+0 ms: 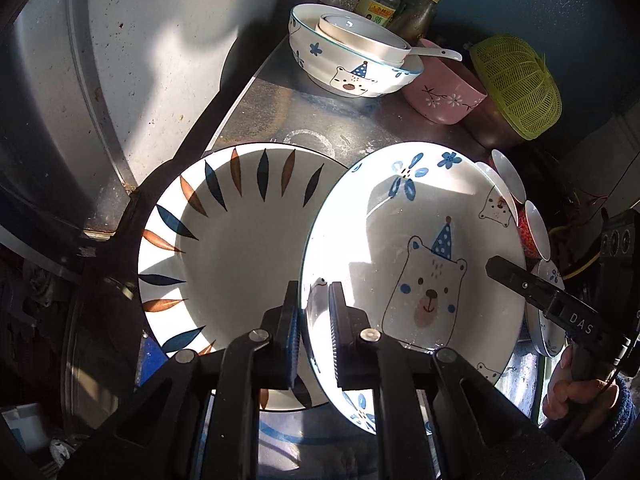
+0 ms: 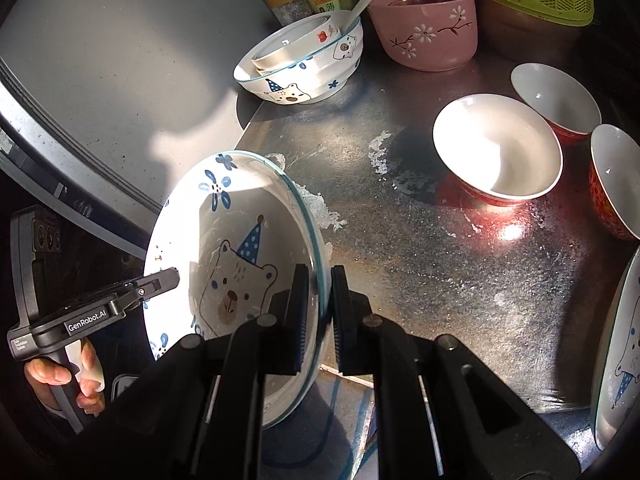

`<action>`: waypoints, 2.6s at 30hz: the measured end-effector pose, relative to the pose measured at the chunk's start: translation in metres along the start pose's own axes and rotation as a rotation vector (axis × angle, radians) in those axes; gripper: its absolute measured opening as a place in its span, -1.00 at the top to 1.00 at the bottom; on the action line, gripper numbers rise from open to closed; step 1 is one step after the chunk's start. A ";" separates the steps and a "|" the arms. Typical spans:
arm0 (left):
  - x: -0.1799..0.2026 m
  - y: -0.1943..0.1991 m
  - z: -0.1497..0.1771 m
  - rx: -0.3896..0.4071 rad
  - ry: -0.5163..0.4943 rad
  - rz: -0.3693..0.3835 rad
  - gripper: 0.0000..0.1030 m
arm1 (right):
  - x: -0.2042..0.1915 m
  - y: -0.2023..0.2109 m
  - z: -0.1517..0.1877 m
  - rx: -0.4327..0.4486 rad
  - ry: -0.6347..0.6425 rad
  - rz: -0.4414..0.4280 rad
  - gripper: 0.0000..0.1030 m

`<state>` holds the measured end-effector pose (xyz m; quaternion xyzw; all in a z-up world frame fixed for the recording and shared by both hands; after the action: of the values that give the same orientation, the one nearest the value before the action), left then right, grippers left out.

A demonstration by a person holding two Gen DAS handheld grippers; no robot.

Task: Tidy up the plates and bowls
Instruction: 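Lower the bear plate onto the leaf-pattern plate and open the right gripper, then withdraw the right gripper from the stacked plates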

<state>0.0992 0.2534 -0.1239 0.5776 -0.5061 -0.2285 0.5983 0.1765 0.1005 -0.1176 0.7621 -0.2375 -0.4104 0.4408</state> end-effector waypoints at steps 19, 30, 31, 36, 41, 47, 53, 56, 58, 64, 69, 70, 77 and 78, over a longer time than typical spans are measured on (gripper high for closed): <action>-0.075 -0.005 -0.012 -0.006 0.116 -0.046 0.77 | -0.050 -0.073 -0.029 -0.098 0.088 -0.027 0.77; -0.085 -0.017 -0.015 -0.036 0.123 -0.060 0.77 | -0.053 -0.094 -0.035 -0.128 0.087 -0.010 0.76; -0.085 -0.016 -0.015 -0.037 0.123 -0.064 0.78 | -0.054 -0.095 -0.036 -0.130 0.089 -0.009 0.74; -0.082 -0.015 -0.017 -0.037 0.127 -0.061 0.56 | -0.058 -0.099 -0.033 -0.142 0.102 0.025 0.71; -0.076 -0.014 -0.013 -0.036 0.132 -0.061 0.28 | -0.067 -0.101 -0.032 -0.160 0.136 0.079 0.40; -0.067 0.012 -0.021 0.065 0.124 -0.045 -0.51 | -0.089 -0.073 -0.046 -0.049 0.194 0.080 -0.77; -0.061 0.028 -0.026 0.108 0.129 -0.054 -0.80 | -0.083 -0.045 -0.050 -0.004 0.174 0.080 -0.90; -0.057 0.030 -0.024 0.108 0.125 -0.067 -0.93 | -0.073 -0.031 -0.043 0.004 0.144 0.078 -1.00; -0.051 0.031 -0.023 0.107 0.115 -0.070 -0.93 | -0.067 -0.024 -0.039 0.008 0.127 0.077 -1.00; -0.029 0.028 -0.016 0.093 0.091 -0.074 -0.93 | -0.044 -0.002 -0.024 0.027 0.081 0.075 -1.00; -0.007 0.027 -0.011 0.092 0.063 -0.070 -0.93 | -0.025 0.018 -0.012 0.044 0.049 0.076 -1.00; -0.001 0.027 -0.011 0.092 0.055 -0.070 -0.93 | -0.021 0.021 -0.010 0.048 0.043 0.076 -1.00; 0.042 0.028 -0.003 0.098 -0.016 -0.070 -0.96 | 0.010 0.051 0.010 0.078 -0.002 0.092 -1.00; 0.048 0.027 -0.002 0.097 -0.026 -0.068 -0.96 | 0.014 0.055 0.013 0.081 -0.008 0.094 -1.00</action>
<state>0.1113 0.2189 -0.0822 0.6199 -0.5044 -0.2315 0.5547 0.1735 0.0564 -0.0792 0.7659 -0.2911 -0.3822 0.4274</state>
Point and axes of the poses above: each gripper's, at about its wrist camera, not at the fingertips, and y roughly against the way its jaws point, x to its right, z to its underside, the point moved 10 cm from there along -y, roughly the way its jaws point, and after that the axes turned 13 degrees about -x, right-handed, at the moved point
